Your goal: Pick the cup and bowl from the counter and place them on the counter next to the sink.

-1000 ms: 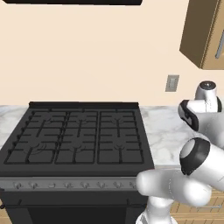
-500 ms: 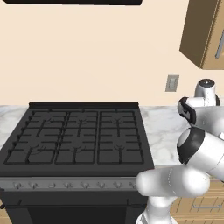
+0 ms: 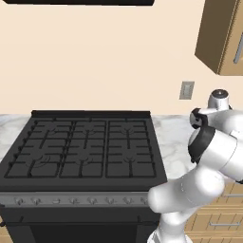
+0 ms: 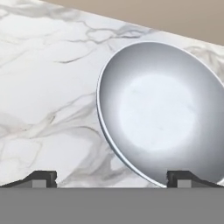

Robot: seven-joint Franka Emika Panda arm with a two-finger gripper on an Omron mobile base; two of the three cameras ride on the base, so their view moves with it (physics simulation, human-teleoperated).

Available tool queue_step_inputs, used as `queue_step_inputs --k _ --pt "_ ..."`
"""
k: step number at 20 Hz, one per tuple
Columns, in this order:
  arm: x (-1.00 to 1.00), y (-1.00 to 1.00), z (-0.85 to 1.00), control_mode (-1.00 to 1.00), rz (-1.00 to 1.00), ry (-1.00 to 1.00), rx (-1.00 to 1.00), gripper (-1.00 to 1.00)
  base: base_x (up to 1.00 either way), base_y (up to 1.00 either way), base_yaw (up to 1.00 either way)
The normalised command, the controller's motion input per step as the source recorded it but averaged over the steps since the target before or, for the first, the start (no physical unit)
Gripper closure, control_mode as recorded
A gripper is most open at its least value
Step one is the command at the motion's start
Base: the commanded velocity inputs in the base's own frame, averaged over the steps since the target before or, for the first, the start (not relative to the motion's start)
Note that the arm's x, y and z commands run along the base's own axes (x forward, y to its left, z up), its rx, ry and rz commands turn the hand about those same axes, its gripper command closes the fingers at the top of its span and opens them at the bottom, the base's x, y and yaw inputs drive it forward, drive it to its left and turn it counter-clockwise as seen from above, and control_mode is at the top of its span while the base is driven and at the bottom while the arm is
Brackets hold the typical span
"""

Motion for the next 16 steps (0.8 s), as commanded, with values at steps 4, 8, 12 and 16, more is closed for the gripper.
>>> queue_step_inputs --k 4,8,12,16 --pt "0.18 -0.01 -0.12 -1.00 0.00 0.00 0.00 -1.00 0.00 0.00 0.00" --pt "0.34 -0.17 -0.07 -1.00 0.00 0.00 0.00 -1.00 0.00 0.00 0.00" --pt "0.30 -0.31 0.00 -1.00 0.00 0.00 0.00 -1.00 0.00 0.00 0.00" --pt "0.10 -0.20 -0.02 -1.00 0.00 0.00 0.00 -1.00 0.00 0.00 0.00"
